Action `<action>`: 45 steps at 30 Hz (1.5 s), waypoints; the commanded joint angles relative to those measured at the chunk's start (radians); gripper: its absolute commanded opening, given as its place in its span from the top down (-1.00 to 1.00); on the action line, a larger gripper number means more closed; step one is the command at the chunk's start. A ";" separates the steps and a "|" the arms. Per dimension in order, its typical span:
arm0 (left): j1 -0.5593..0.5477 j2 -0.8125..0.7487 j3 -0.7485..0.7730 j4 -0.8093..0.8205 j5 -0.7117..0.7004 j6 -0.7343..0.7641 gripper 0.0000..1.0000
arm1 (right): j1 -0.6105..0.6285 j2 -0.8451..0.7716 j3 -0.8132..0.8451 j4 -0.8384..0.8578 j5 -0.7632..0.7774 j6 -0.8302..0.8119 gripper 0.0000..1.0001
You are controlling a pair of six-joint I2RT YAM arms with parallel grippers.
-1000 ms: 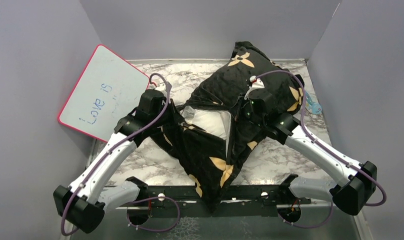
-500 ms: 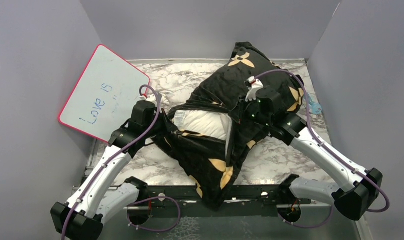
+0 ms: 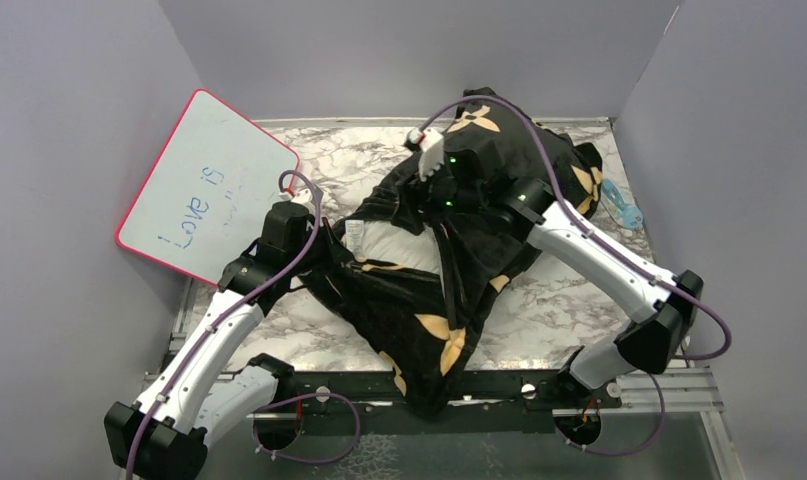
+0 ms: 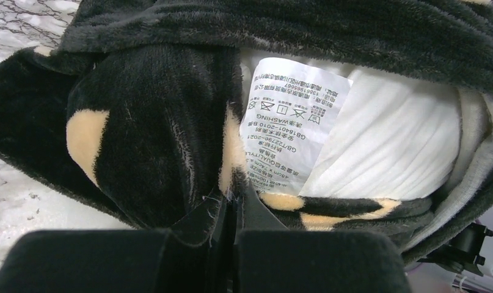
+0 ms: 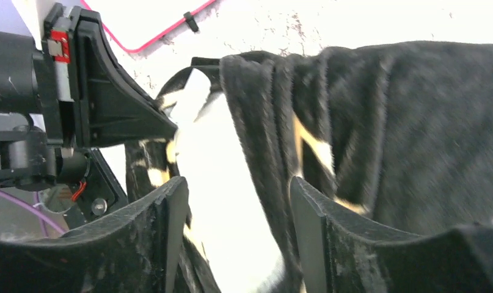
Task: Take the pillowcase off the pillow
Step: Remove the pillow from the pillowcase.
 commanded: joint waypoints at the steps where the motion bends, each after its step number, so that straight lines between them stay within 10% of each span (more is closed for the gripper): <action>1: 0.001 -0.015 -0.025 -0.055 0.054 0.011 1.00 | 0.057 0.133 0.129 -0.067 0.098 -0.108 -0.38; 7: 0.001 -0.028 -0.028 -0.052 0.061 0.004 1.00 | 0.083 0.343 0.301 -0.135 0.223 -0.167 -0.20; 12: 0.001 -0.055 -0.021 -0.081 -0.013 -0.009 1.00 | 0.052 0.302 0.271 0.009 0.615 -0.132 0.98; 21: 0.027 -0.071 0.124 -0.286 -0.367 0.039 1.00 | -0.222 0.009 -0.039 0.056 0.532 0.035 0.99; 23: 0.036 -0.051 0.122 -0.249 -0.334 0.041 0.72 | -0.222 -0.057 -0.140 0.070 0.451 0.087 0.99; 28: 0.038 0.059 0.256 -0.081 -0.101 0.107 -0.76 | -0.222 -0.181 -0.350 0.128 0.263 0.225 0.99; 30: 0.039 0.112 0.366 -0.074 -0.069 0.156 -0.97 | -0.222 -0.209 -0.398 0.146 0.233 0.258 0.99; 38: 0.043 0.392 0.602 -0.139 0.235 0.243 -0.89 | -0.222 -0.244 -0.486 0.145 0.172 0.316 0.99; 45: 0.039 0.410 0.505 -0.194 0.310 0.295 0.25 | -0.222 -0.263 -0.482 0.135 0.188 0.308 0.99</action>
